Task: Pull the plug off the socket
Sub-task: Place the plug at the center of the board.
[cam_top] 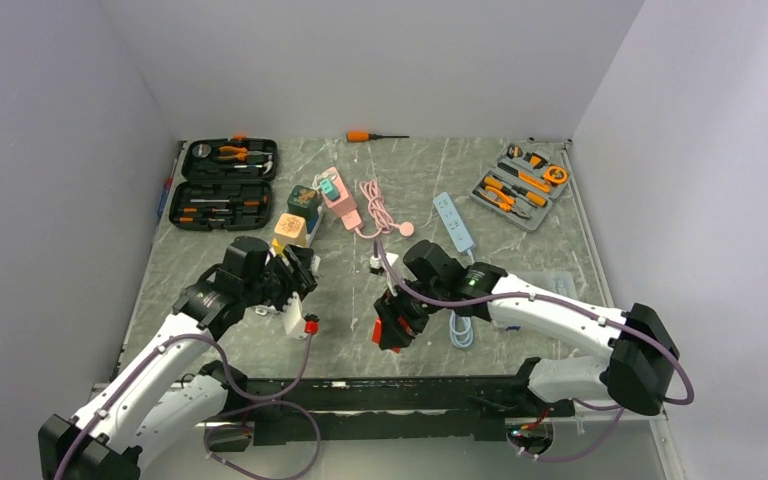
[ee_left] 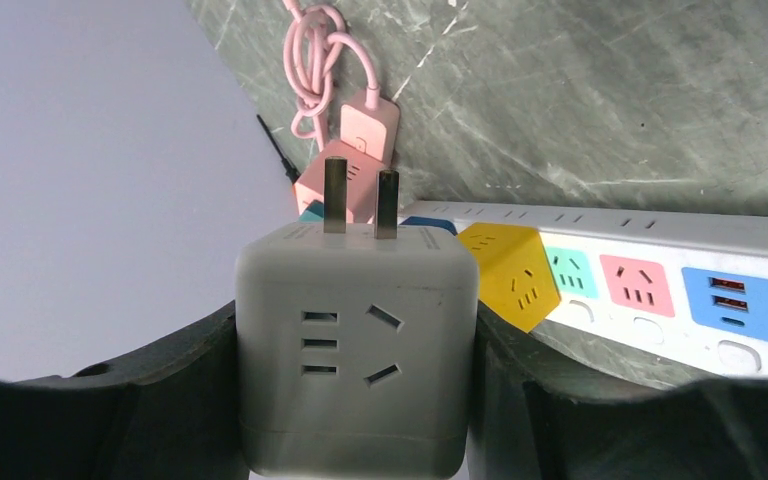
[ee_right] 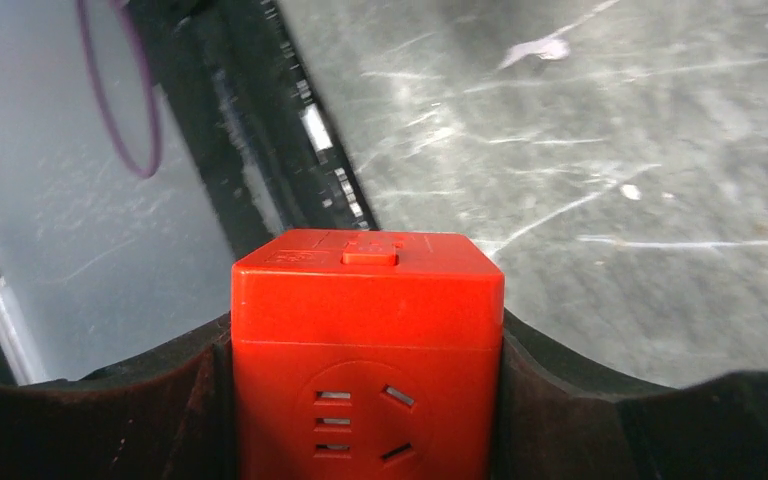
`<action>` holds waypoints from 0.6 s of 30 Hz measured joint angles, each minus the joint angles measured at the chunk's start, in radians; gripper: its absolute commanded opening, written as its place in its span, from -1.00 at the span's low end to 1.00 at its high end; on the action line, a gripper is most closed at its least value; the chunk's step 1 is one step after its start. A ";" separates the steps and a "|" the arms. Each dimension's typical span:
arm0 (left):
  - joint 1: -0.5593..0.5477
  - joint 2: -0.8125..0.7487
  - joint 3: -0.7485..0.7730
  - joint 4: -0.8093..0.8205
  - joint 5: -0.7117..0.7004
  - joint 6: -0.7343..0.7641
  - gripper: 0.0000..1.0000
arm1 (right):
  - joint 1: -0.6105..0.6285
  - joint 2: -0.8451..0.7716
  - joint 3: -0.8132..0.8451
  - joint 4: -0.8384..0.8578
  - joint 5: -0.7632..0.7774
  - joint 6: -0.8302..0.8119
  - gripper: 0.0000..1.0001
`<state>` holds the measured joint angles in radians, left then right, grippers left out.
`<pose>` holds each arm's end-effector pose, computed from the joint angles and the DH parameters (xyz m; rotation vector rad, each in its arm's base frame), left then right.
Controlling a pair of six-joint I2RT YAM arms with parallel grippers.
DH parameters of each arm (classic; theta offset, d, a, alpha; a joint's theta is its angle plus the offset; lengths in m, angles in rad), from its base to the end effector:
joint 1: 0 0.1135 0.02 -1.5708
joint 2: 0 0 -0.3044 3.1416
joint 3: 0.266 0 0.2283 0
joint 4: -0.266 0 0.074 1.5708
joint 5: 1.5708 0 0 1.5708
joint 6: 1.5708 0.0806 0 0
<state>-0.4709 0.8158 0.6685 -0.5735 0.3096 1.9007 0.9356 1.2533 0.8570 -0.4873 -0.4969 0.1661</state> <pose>0.1237 -0.0906 0.2627 2.1711 0.7062 0.4073 0.1134 0.2186 0.2610 -1.1999 2.3318 1.0537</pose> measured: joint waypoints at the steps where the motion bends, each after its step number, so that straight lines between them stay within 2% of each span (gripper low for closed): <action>1: 0.000 -0.005 0.000 0.000 0.003 -0.001 -1.00 | -0.001 -0.002 0.000 0.001 0.026 0.006 -1.00; 3: 0.000 -0.018 0.000 0.001 0.007 -0.007 -1.00 | -0.011 0.013 0.000 0.000 0.107 0.025 -1.00; 4: 0.000 -0.024 0.000 0.001 0.011 -0.012 -1.00 | -0.019 0.032 0.002 -0.001 0.153 0.037 -0.93; 10: 0.000 -0.082 0.000 -0.010 0.065 -0.040 -1.00 | -0.049 0.230 0.011 -0.004 0.460 0.134 -0.87; 11: 0.000 -0.097 0.000 -0.019 0.079 -0.039 -1.00 | -0.050 0.249 0.007 -0.002 0.501 0.152 -0.79; 13: 0.000 -0.119 0.000 -0.034 0.099 -0.037 -1.00 | -0.051 0.264 -0.006 0.003 0.570 0.185 -0.45; 16: 0.000 -0.135 -0.006 -0.045 0.124 -0.034 -1.00 | -0.055 0.273 -0.024 0.019 0.664 0.241 -0.27; 18: -0.003 -0.138 -0.018 -0.045 0.136 -0.032 -1.00 | -0.056 0.280 -0.035 0.032 0.719 0.278 -0.04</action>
<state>-0.4744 0.6777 0.6510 -0.6189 0.4458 1.8690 0.8791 1.5337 0.8219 -0.4549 0.2226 0.4446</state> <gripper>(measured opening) 0.640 0.633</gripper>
